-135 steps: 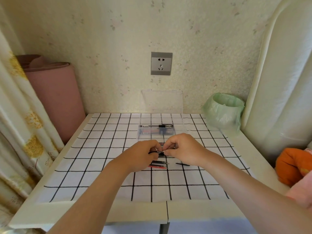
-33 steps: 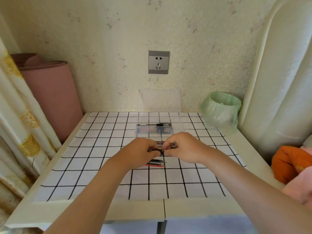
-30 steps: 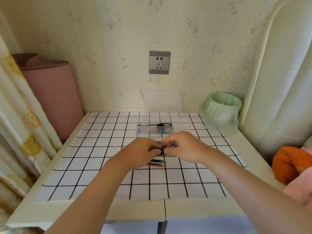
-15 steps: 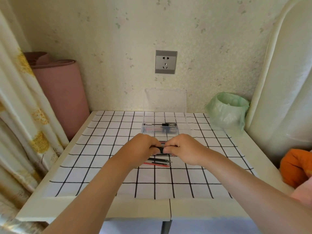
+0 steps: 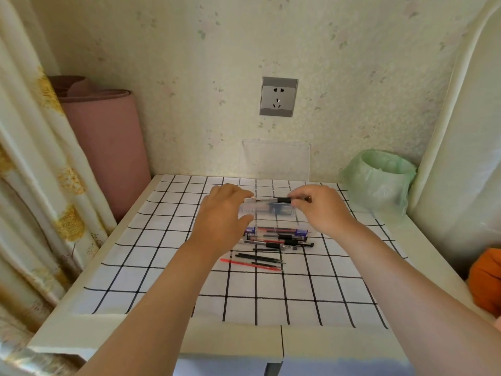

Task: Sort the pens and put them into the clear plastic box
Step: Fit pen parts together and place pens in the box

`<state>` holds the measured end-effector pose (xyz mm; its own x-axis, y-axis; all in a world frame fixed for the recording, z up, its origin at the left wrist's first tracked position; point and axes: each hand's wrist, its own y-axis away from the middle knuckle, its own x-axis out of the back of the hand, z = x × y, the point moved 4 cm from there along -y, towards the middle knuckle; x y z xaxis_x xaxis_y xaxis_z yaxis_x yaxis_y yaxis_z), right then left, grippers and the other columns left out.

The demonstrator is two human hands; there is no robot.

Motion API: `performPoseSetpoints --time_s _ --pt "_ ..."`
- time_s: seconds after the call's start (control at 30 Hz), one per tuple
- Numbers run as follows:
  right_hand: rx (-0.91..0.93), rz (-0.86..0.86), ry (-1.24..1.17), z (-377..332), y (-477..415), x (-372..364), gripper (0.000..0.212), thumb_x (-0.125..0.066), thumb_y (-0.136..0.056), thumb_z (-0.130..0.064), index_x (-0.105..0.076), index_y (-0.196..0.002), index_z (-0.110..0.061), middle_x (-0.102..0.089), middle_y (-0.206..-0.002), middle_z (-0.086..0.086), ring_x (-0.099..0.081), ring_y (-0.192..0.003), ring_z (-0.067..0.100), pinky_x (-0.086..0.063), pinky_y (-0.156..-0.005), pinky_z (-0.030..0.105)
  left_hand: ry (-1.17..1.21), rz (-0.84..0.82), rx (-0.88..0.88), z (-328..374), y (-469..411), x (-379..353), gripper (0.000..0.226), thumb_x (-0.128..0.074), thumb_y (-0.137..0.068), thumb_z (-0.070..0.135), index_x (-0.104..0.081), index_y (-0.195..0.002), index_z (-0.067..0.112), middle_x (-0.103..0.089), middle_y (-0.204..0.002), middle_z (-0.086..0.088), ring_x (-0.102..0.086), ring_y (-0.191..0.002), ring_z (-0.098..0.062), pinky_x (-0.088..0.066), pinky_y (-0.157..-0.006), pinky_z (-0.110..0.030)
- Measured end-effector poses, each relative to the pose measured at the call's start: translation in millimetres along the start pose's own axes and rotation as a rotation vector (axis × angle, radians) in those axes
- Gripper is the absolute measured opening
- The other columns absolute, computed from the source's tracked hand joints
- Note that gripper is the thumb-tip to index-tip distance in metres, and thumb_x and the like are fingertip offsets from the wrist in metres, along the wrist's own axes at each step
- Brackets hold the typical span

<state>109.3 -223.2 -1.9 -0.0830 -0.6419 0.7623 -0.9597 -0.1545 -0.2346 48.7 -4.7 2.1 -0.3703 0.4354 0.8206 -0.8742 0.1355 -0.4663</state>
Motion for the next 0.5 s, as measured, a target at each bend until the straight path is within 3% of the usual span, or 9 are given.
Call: performPoseSetpoints --time_s 0.1,0.23,0.37,0.5 --pt "-0.017 0.108 0.02 11.6 -13.8 -4.3 0.023 -0.058 -0.097 -0.02 -0.072 -0.115 -0.025 -0.07 -0.116 -0.004 -0.063 -0.106 0.016 -0.046 -0.089 0.026 0.02 -0.099 0.086 -7.0 -1.1 -18.2 0.057 -0.063 -0.092 0.035 -0.042 -0.144 0.024 -0.048 -0.135 0.002 -0.042 -0.125 -0.018 -0.033 -0.105 -0.031" --pt "-0.015 0.162 0.083 13.3 -26.8 -17.7 0.026 -0.053 -0.099 -0.017 -0.071 -0.117 -0.021 -0.068 -0.121 0.001 -0.061 -0.111 0.022 -0.048 -0.093 0.033 0.047 -0.223 0.15 -13.5 2.2 -43.8 0.064 -0.063 -0.092 0.037 -0.036 -0.146 0.017 -0.04 -0.137 0.0 -0.042 -0.124 -0.019 -0.041 -0.105 -0.033" --pt "-0.01 0.095 0.21 16.4 -35.5 -35.8 0.03 -0.05 -0.1 -0.015 -0.069 -0.121 -0.024 -0.068 -0.121 0.002 -0.06 -0.11 0.027 -0.048 -0.095 0.042 0.096 -0.217 0.168 -15.8 0.7 -50.6 0.059 -0.063 -0.093 0.033 -0.038 -0.143 0.018 -0.034 -0.136 0.002 -0.043 -0.118 -0.015 -0.048 -0.096 -0.028" --pt "0.007 -0.026 0.407 14.5 -41.7 -49.8 0.037 -0.046 -0.099 -0.014 -0.062 -0.13 -0.027 -0.061 -0.127 0.005 -0.051 -0.115 0.029 -0.042 -0.096 0.042 0.132 -0.216 0.212 -18.0 -1.0 -53.6 0.059 -0.064 -0.092 0.032 -0.038 -0.143 0.018 -0.029 -0.139 0.002 -0.046 -0.118 -0.017 -0.05 -0.097 -0.031"
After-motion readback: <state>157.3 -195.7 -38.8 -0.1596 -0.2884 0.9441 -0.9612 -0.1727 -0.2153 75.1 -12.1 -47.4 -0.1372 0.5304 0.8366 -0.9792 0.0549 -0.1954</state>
